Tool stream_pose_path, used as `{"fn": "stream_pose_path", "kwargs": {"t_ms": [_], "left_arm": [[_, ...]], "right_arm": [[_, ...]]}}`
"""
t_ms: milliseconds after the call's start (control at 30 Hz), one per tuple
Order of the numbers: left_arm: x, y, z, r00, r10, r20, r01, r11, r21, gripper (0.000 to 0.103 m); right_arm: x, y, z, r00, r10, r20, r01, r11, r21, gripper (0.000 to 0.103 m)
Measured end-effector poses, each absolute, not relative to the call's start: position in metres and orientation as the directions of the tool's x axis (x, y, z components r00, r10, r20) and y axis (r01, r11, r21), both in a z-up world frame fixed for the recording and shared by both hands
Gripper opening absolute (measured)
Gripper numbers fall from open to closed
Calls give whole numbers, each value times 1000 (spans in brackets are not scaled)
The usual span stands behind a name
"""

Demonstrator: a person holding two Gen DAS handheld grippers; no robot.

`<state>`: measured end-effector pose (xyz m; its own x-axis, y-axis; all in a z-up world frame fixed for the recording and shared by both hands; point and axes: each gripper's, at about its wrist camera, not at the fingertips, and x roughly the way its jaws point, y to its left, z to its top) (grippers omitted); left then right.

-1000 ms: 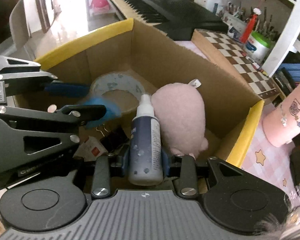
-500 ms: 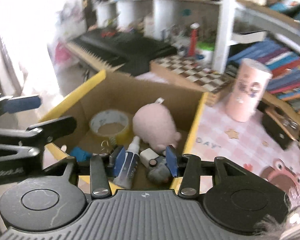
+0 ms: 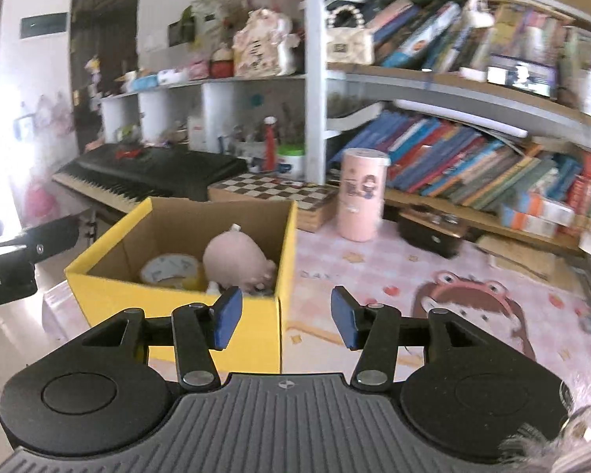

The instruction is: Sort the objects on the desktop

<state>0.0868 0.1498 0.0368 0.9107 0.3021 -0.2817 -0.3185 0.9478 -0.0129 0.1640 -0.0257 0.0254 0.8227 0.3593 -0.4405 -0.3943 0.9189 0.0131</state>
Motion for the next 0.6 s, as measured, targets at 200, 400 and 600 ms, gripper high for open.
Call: {"fn": "stream_pose_path", "kwargs": {"t_ms": [200,400,600], "left_arm": [[57,138,16,909,260,-326,-271,962,13,100],[40,129,-6,882,236,-408,-245,969,30,100],[34,120,-16,868,191,-458,-190,981,47,102]], "right_arm": [[118,-40,11,868,255,-425,-289,957,-15,59],[79,-56,-9,875,168,-455,-211,977,-45,71],[58,-77,-20,858,87,-507,-108,994,-13,77]]}}
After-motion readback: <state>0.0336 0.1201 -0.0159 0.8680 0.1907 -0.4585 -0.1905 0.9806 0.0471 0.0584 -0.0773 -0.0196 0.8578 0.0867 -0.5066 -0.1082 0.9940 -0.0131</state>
